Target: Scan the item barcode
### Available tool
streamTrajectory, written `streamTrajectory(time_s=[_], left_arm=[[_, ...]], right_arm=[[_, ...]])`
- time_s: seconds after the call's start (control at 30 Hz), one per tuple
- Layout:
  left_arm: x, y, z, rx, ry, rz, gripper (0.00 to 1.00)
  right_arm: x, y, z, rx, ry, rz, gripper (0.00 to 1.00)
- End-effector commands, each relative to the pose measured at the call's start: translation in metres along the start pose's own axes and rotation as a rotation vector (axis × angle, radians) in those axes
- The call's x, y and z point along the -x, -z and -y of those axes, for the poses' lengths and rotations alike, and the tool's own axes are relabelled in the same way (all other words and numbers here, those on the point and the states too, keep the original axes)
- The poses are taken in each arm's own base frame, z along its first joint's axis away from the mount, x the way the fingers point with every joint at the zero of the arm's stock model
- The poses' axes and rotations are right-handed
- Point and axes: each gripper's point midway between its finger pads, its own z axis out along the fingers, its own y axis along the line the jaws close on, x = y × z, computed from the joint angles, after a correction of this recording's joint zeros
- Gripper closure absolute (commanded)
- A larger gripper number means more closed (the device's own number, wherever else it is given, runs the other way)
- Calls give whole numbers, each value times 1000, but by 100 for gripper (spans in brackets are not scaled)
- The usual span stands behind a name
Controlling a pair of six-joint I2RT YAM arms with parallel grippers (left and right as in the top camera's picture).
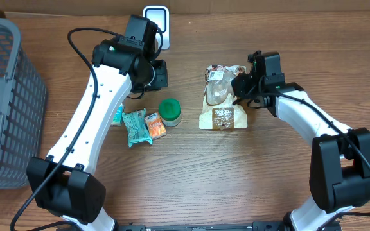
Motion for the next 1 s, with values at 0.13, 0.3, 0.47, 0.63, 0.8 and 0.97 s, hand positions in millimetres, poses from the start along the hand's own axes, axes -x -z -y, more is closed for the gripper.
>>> streamTrajectory(time_s=[0.13, 0.3, 0.47, 0.63, 0.8, 0.97], left_arm=[[-3, -26, 57, -98, -106, 21, 96], [1, -65, 95, -156, -110, 41, 96], [8, -115, 136, -278, -134, 62, 96], [-13, -159, 144, -277, -120, -12, 96], [-34, -179, 148, -254, -140, -64, 96], [-54, -198, 137, -200, -106, -139, 96]], right_arm=[[-12, 15, -11, 88, -88, -142, 65], [-1, 33, 21, 58, -268, -161, 65], [16, 54, 57, 70, -380, -144, 64], [6, 58, 70, 45, -343, -179, 61], [3, 58, 70, 34, -340, -189, 59], [-5, 59, 71, 26, -350, -221, 59]])
